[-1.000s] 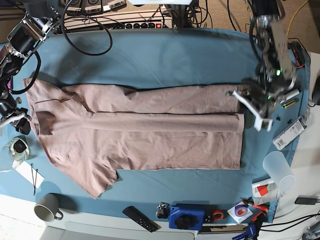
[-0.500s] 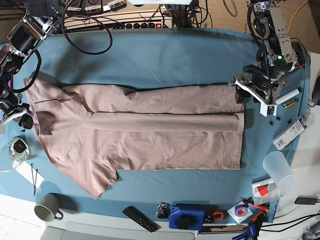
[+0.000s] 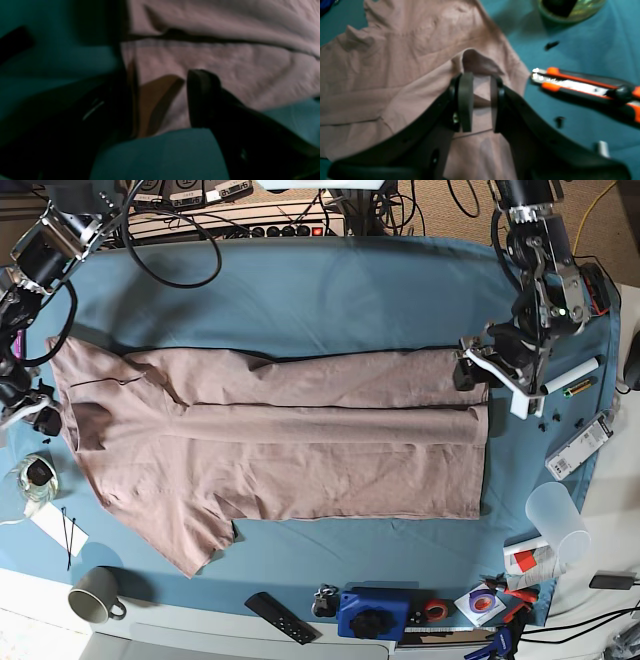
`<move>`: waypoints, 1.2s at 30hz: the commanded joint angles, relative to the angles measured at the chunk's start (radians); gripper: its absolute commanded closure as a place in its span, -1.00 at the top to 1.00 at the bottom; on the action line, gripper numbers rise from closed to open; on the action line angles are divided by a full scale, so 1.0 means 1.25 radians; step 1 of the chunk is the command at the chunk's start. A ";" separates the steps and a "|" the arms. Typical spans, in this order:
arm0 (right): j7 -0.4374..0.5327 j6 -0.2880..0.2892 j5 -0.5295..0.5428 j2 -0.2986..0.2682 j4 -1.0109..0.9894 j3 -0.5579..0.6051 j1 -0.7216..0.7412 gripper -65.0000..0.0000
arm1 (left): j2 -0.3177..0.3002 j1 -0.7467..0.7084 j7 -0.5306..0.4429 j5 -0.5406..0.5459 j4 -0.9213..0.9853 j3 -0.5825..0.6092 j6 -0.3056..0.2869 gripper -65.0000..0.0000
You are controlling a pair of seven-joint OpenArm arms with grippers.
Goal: Fold the T-shirt properly
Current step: 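Release the fold and regrasp the folded edge with both grippers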
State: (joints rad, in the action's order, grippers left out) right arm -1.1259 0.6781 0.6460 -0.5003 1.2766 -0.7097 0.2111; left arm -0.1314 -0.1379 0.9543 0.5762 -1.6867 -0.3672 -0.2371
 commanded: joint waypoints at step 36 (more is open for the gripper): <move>-0.001 -0.103 -0.075 -0.023 -0.070 -0.109 -0.112 -0.20 | 0.001 -0.020 0.080 0.031 0.008 0.003 0.000 0.12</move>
State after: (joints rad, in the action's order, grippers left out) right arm -1.1431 0.5465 0.5457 -0.4988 1.1751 -0.8417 0.0612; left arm -0.1307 -0.1524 0.9833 0.6445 -1.6817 -0.3672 -0.2481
